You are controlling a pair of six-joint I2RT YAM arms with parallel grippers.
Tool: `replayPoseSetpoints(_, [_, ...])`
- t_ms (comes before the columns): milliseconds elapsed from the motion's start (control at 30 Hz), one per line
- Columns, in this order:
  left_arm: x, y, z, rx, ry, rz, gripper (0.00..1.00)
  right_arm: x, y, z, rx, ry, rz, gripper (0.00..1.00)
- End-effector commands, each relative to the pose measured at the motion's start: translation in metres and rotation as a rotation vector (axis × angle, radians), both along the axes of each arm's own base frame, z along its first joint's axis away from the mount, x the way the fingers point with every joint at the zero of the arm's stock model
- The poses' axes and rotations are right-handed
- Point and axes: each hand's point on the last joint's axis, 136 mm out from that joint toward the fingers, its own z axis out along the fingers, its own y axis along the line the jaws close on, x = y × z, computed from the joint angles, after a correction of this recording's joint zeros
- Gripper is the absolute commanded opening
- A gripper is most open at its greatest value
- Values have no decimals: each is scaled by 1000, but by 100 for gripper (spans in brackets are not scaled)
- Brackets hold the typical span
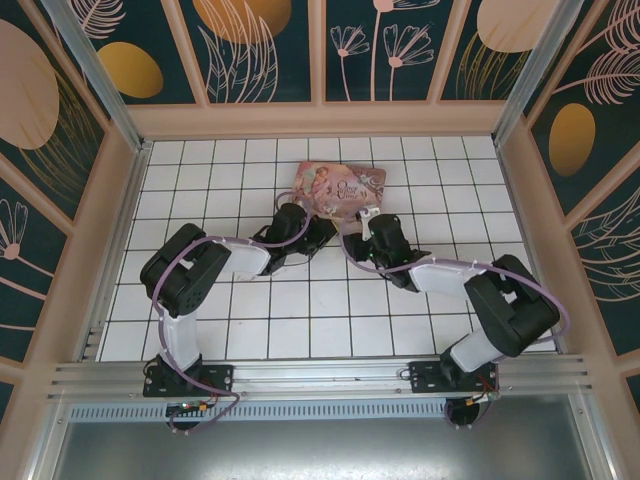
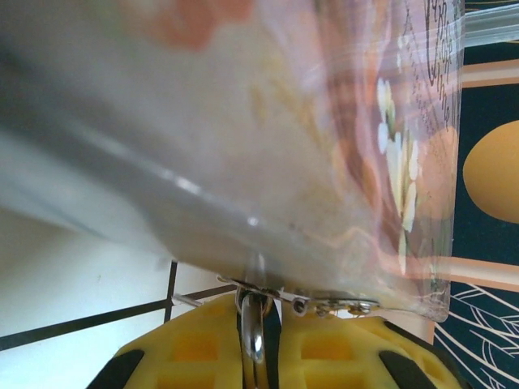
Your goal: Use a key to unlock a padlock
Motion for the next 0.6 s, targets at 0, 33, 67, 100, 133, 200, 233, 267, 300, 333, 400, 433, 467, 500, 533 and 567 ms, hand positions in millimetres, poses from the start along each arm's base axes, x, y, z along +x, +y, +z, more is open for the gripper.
replayPoseSetpoints(0, [-9,-12,11,-44,17,-55,0,-4,-9,4,2,-13,-18,44])
replayPoseSetpoints(33, [-9,-12,11,-45,16,-55,0,-4,-12,3,-13,-19,-27,46])
replayPoseSetpoints(67, [-9,-12,12,-47,16,-55,0,-4,-14,1,-28,-22,-33,47])
replayPoseSetpoints(100, [-9,-12,11,-47,17,-56,0,-4,-16,-1,-42,-24,-37,48])
replayPoseSetpoints(133, [-9,-12,12,-48,17,-56,0,-4,-16,-3,-63,-27,-36,48])
replayPoseSetpoints(200, [-9,-12,13,-47,13,-58,0,-3,-15,-8,-123,-41,-34,48])
replayPoseSetpoints(233, [-9,-13,13,-47,12,-58,0,-3,-15,-11,-161,-50,-34,48])
replayPoseSetpoints(267, [-9,-13,14,-48,13,-58,0,-2,-13,-13,-195,-65,-33,49])
replayPoseSetpoints(300, [-9,-12,14,-47,11,-58,0,-1,-12,-15,-228,-78,-36,49])
replayPoseSetpoints(333, [-9,-13,14,-48,11,-58,0,0,-10,-16,-261,-93,-40,48])
replayPoseSetpoints(400, [-9,-13,13,-48,13,-58,0,3,-6,-17,-310,-122,-40,47])
replayPoseSetpoints(433, [-9,-13,14,-49,13,-59,0,4,-4,-18,-334,-134,-41,47])
replayPoseSetpoints(467, [-9,-13,13,-47,15,-58,0,6,-4,-19,-358,-145,-46,47])
replayPoseSetpoints(500, [-9,-12,13,-47,15,-56,0,7,-3,-21,-376,-152,-49,46])
replayPoseSetpoints(533, [-8,-12,13,-46,13,-57,0,8,-3,-21,-393,-162,-54,46])
replayPoseSetpoints(567, [-9,-13,14,-47,13,-59,0,10,-2,-21,-404,-171,-56,45])
